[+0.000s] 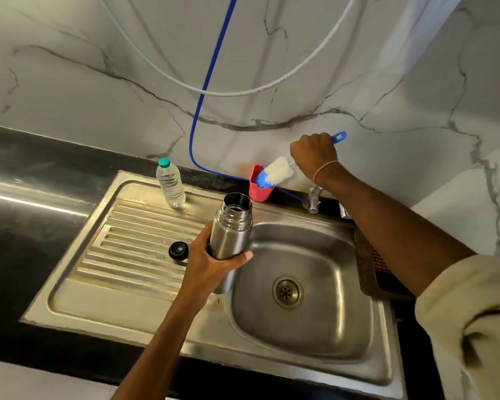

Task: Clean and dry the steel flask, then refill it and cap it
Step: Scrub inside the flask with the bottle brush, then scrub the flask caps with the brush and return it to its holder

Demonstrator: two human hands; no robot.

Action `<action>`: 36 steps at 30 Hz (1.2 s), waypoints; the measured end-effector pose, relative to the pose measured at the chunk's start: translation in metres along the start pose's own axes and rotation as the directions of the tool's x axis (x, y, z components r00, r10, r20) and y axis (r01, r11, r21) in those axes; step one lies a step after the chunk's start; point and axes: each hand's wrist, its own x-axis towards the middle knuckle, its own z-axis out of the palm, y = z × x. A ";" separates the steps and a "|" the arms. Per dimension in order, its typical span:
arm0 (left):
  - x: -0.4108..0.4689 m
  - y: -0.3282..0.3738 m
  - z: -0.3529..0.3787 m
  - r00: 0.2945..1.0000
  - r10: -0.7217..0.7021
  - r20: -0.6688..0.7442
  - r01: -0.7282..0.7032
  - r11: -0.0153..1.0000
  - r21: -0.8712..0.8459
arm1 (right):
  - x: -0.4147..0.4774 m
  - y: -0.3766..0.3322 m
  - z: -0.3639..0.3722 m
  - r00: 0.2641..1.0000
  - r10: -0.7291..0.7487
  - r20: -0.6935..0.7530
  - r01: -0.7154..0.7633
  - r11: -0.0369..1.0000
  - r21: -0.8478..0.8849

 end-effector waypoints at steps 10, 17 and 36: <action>0.001 -0.001 0.008 1.000 0.006 0.026 -0.006 1.000 0.029 | 0.004 -0.008 0.031 0.992 -0.038 -0.122 0.031 0.998 -0.062; 0.001 0.001 0.017 0.998 -0.012 0.068 0.010 1.000 0.029 | -0.035 -0.005 0.029 0.791 0.122 -0.599 0.245 0.834 0.494; 0.002 -0.037 0.076 0.917 0.061 0.393 -0.125 0.982 0.139 | -0.213 -0.090 0.068 0.974 0.226 0.022 0.026 -0.205 0.978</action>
